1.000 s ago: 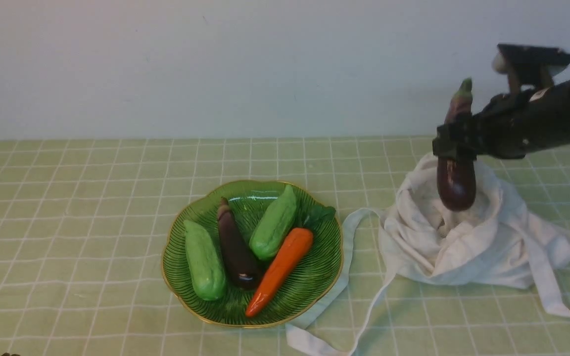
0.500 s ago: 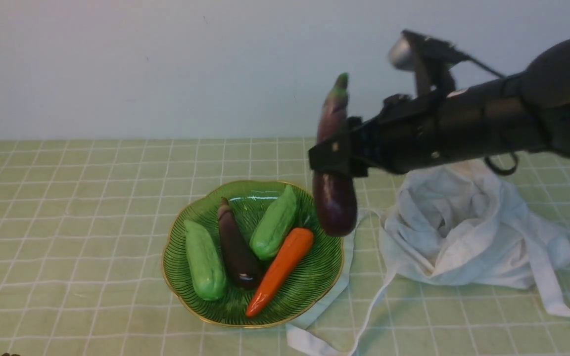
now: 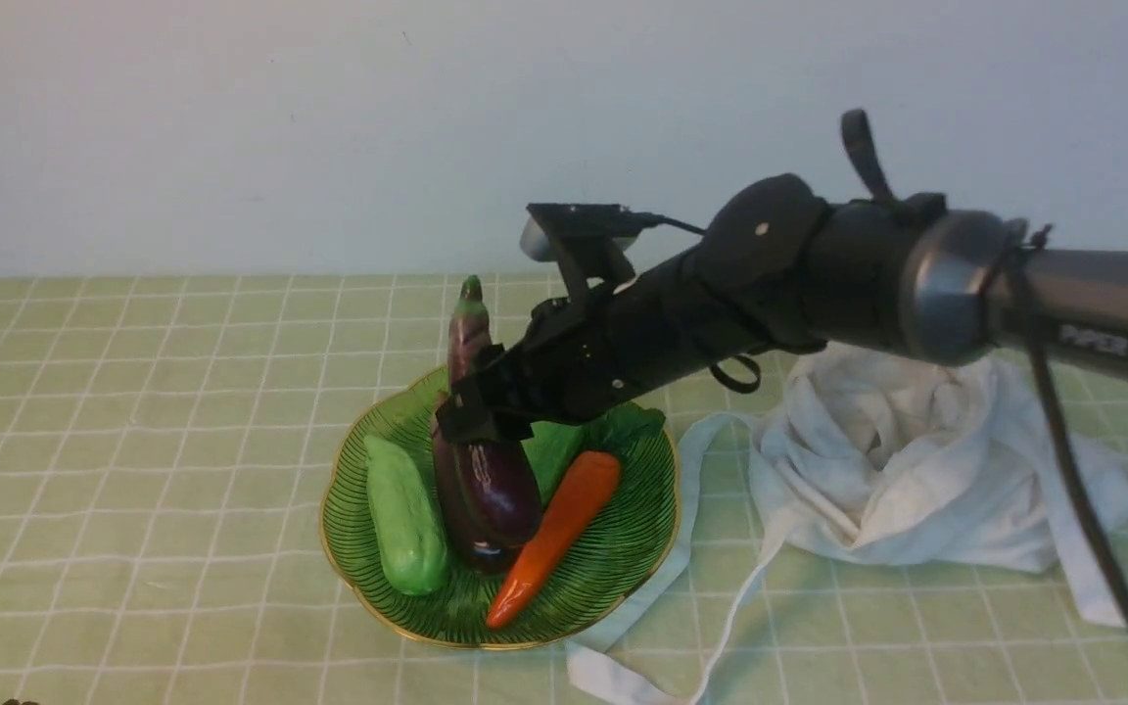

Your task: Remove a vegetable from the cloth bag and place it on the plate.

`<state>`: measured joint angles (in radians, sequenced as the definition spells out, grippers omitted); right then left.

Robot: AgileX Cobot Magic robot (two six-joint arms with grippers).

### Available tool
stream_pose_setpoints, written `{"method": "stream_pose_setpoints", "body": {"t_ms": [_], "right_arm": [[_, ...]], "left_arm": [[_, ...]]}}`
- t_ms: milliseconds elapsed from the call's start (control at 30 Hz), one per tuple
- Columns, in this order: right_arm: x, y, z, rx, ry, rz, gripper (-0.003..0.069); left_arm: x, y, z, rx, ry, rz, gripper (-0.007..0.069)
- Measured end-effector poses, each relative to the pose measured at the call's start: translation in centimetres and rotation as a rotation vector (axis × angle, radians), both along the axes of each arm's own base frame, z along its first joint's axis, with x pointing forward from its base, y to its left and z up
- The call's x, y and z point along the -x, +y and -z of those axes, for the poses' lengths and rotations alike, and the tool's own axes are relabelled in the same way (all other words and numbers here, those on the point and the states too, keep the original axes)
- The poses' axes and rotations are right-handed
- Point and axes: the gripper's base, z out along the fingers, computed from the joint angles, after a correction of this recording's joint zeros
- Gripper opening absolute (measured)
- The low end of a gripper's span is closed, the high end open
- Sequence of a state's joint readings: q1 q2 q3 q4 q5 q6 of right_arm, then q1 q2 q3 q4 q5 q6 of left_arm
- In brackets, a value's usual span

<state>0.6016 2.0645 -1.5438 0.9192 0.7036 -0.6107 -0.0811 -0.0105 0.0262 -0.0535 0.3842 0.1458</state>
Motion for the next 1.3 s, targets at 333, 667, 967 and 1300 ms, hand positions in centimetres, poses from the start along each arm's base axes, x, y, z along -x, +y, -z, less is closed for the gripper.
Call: {"method": "stream_pose_setpoints", "body": {"t_ms": [333, 667, 967, 1300], "right_arm": [[-0.8, 0.7, 1.2, 0.052, 0.027, -0.057, 0.0517], [0.1, -1.3, -4.6, 0.115, -0.135, -0.109, 0.0581], [2.9, -10.5, -17.7, 0.074, -0.315, 0.067, 0.0272], [12.0, -20.4, -27.7, 0.131, -0.514, 0.263, 0.0000]], "left_arm": [[0.0, 0.0, 0.0, 0.000, 0.000, 0.000, -0.0005], [0.0, 0.0, 0.0, 0.000, 0.000, 0.000, -0.0005], [0.0, 0.0, 0.0, 0.000, 0.000, 0.000, -0.0005], [0.0, 0.0, 0.0, 0.000, 0.000, 0.000, -0.0005]]}}
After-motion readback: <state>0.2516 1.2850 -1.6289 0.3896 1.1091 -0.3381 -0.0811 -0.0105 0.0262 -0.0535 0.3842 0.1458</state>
